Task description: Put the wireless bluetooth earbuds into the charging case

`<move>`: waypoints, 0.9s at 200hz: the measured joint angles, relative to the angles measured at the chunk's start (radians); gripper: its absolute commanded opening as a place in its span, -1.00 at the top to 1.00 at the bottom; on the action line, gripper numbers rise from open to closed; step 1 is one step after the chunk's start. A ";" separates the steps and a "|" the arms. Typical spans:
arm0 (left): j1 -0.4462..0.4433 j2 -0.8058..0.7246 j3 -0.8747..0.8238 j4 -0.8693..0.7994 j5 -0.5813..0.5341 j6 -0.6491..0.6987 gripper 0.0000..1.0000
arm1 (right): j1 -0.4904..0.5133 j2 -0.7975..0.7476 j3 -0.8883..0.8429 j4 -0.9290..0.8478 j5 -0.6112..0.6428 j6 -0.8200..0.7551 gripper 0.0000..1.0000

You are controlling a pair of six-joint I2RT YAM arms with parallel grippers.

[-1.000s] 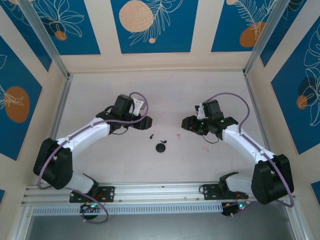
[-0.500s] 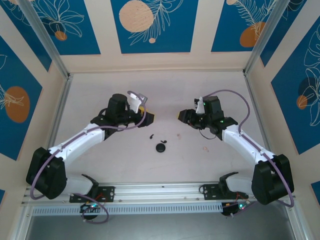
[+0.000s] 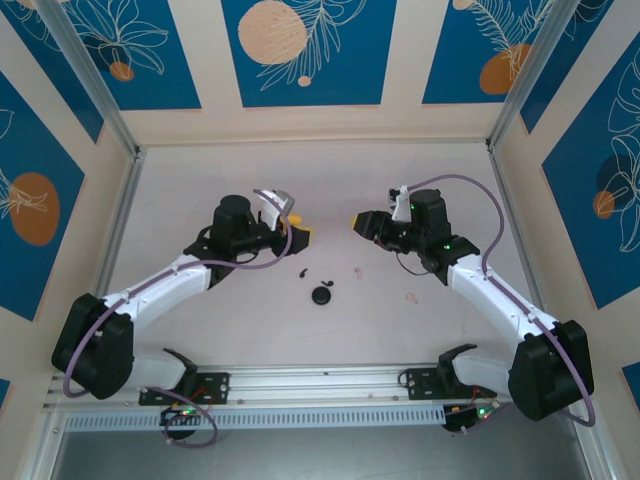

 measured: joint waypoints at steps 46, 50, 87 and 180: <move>-0.006 0.003 -0.015 0.064 0.037 0.008 -0.11 | 0.002 0.000 0.000 0.048 -0.005 0.016 0.08; -0.008 0.004 -0.015 0.070 0.040 0.008 -0.10 | 0.002 0.000 0.000 0.053 -0.006 0.018 0.07; -0.018 0.019 -0.033 0.142 0.079 0.034 -0.09 | 0.006 0.000 0.000 0.089 -0.008 0.031 0.07; -0.092 0.085 -0.039 0.221 0.120 0.068 -0.08 | 0.034 -0.043 -0.044 0.200 -0.018 0.089 0.06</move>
